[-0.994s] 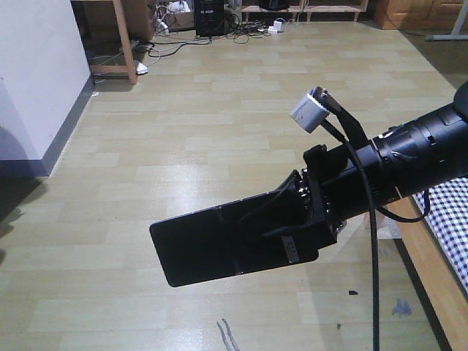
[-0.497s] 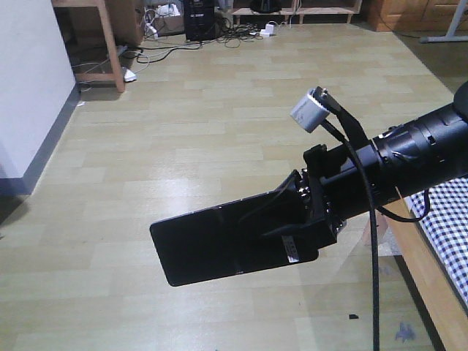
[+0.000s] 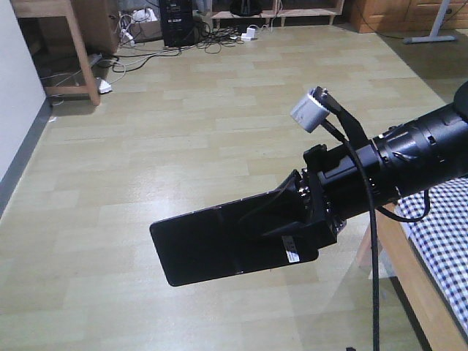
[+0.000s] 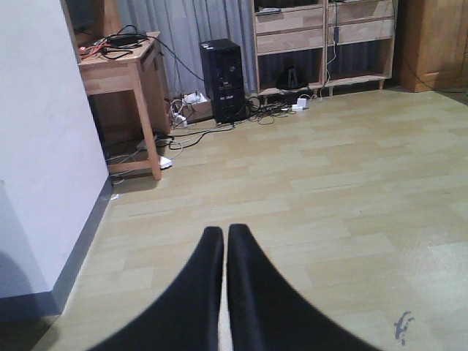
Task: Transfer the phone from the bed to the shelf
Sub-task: 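Keep holding the phone while turning across the room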
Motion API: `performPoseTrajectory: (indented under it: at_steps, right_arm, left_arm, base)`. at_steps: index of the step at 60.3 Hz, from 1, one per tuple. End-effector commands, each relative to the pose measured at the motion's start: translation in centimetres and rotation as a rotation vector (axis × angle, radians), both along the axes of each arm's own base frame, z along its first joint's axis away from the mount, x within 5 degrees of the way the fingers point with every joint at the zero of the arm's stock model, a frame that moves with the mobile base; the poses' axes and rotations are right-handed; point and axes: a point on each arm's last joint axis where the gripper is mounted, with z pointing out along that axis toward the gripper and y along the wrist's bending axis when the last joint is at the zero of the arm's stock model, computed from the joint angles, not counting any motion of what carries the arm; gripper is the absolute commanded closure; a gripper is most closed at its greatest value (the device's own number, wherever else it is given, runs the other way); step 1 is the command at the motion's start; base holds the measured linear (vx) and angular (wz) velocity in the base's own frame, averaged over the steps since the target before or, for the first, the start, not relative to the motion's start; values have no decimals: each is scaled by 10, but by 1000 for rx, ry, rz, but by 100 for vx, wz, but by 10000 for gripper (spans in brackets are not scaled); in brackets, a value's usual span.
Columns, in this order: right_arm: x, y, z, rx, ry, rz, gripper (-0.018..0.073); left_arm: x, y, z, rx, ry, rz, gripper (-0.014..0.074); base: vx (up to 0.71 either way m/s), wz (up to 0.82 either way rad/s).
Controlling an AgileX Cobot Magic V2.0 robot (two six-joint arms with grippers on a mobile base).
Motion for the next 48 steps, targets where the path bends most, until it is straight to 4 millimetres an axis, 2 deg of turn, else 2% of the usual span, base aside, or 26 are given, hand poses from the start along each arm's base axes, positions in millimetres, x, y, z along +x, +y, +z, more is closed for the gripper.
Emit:
performPoseTrajectory:
  at_steps: [1, 48]
  right_arm:
    - [-12, 1, 23, 97, -7, 54, 560]
    - [-12, 1, 23, 97, -7, 54, 560]
  left_arm:
    - [-1, 0, 16, -4, -108, -4, 596]
    - [-1, 0, 16, -4, -108, -4, 596]
  base:
    - [32, -9]
    - [38, 3]
